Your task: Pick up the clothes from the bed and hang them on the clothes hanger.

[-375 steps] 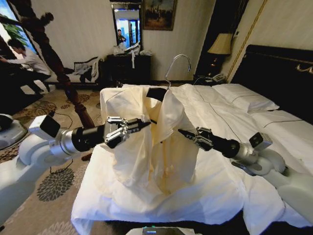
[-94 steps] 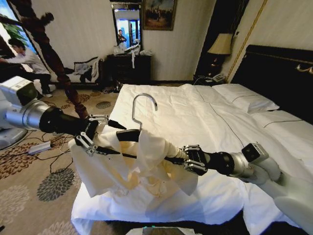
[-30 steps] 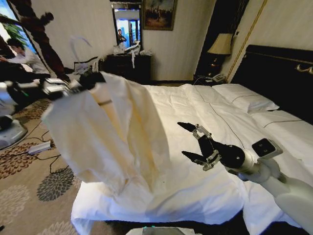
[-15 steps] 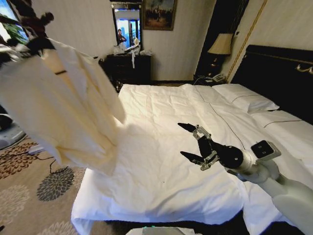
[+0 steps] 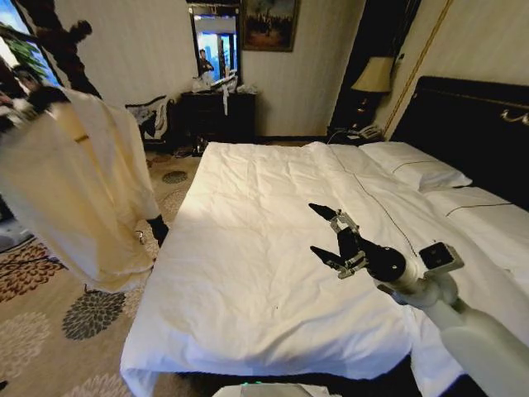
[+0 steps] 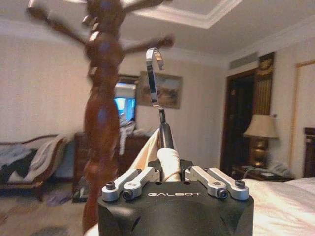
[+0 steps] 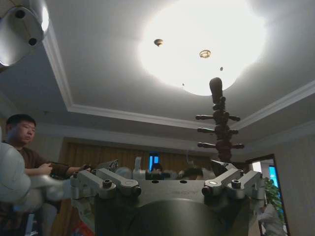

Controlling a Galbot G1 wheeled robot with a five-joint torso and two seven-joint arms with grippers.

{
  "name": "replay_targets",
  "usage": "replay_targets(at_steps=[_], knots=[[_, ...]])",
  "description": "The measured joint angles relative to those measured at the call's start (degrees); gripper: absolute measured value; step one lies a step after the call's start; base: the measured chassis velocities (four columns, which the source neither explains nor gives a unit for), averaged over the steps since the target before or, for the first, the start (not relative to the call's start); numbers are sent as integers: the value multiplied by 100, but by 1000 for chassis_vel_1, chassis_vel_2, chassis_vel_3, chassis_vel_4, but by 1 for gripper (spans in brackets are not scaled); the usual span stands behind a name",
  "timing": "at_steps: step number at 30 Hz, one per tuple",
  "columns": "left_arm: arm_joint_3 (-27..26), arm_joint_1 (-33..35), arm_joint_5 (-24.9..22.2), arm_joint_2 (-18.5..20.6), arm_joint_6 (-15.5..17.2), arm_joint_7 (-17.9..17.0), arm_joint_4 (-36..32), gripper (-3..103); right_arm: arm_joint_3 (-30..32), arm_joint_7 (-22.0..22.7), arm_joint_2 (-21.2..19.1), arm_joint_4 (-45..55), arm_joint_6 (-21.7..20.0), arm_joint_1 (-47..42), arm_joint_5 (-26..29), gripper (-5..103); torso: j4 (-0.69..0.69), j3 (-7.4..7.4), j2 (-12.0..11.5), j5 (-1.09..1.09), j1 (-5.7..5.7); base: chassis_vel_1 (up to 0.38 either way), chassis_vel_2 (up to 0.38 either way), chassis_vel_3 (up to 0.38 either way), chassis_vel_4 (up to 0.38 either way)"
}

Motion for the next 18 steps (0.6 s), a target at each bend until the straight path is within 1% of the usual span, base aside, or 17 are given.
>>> replay_targets(at_steps=[1, 2, 3, 4, 5, 6, 7, 8, 9, 11, 12, 13, 14, 15, 16, 17, 18], knots=[[268, -176, 91, -133, -16, -54, 40, 15, -9, -30, 28, -47, 1, -10, -36, 100, 5, 0, 1, 4, 0, 0, 0, 0, 0], [690, -472, 191, -272, -20, -83, 126, 15, -15, -80, 50, -111, 9, -25, -92, 100, 8, -1, 1, 6, -1, 0, 0, 0, 0], [1033, -751, 255, -369, -18, -98, 204, 15, -15, -117, 62, -150, 15, -32, -134, 100, 8, 0, 1, 2, -2, 0, 0, 0, 0], [1033, -751, 255, -369, -18, -98, 204, 15, -15, -117, 62, -150, 15, -32, -134, 100, 8, 0, 1, 2, -2, 0, 0, 0, 0], [1413, -1119, 303, -475, -16, -121, 292, 15, -15, -141, 76, -184, 23, -37, -169, 100, 6, 0, 0, -6, -1, 0, 0, 0, 0], [1720, -1461, 321, -557, -16, -147, 354, 15, -15, -160, 92, -209, 30, -41, -196, 100, 3, 1, 0, -8, 0, 0, 0, 0, 0], [2304, -2171, 332, -702, -6, -187, 481, 15, -15, -175, 134, -246, 41, -52, -224, 100, 1, 1, 0, 2, 1, 0, 0, 0, 0], [2714, -2714, 338, -791, 25, -201, 586, 15, -16, -179, 156, -260, 45, -64, -238, 100, 0, 1, 0, 5, 1, 0, 0, 0, 0], [2714, -2714, 338, -791, 25, -201, 586, 15, -16, -179, 156, -260, 45, -64, -238, 100, 0, 1, 0, 5, 1, 0, 0, 0, 0], [3328, -3487, 339, -902, 95, -201, 758, 15, -15, -188, 176, -281, 52, -84, -264, 100, -2, 1, 0, 7, 0, 0, 0, 0, 0], [3847, -4214, 350, -1013, 164, -185, 985, 15, -14, -199, 180, -307, 61, -97, -292, 100, -3, 0, 0, 6, 0, 0, 0, 0, 0], [4128, -4658, 360, -1086, 212, -170, 1141, 15, -6, -204, 180, -324, 65, -96, -307, 100, -1, 0, 0, 4, 0, 0, 0, 0, 0], [4128, -4658, 360, -1086, 212, -170, 1141, 15, -6, -204, 180, -324, 65, -96, -307, 100, -1, 0, 0, 4, 0, 0, 0, 0, 0], [4345, -5008, 371, -1155, 255, -154, 1270, 15, -2, -209, 180, -336, 70, -94, -314, 100, 1, 0, 0, 4, 0, 0, 0, 0, 0], [4766, -5647, 404, -1284, 335, -122, 1531, 15, 7, -211, 181, -353, 75, -86, -316, 100, 7, 0, 0, 5, 0, 0, 0, 0, 0], [5005, -5950, 421, -1356, 367, -97, 1663, 15, 10, -212, 181, -368, 78, -81, -318, 100, 9, -1, 0, 5, 0, 0, 0, 0, 0], [5359, -6358, 449, -1465, 418, -62, 1843, 15, 13, -214, 185, -392, 84, -80, -325, 100, 7, -1, 0, 5, -1, 0, 0, 0, 0]])
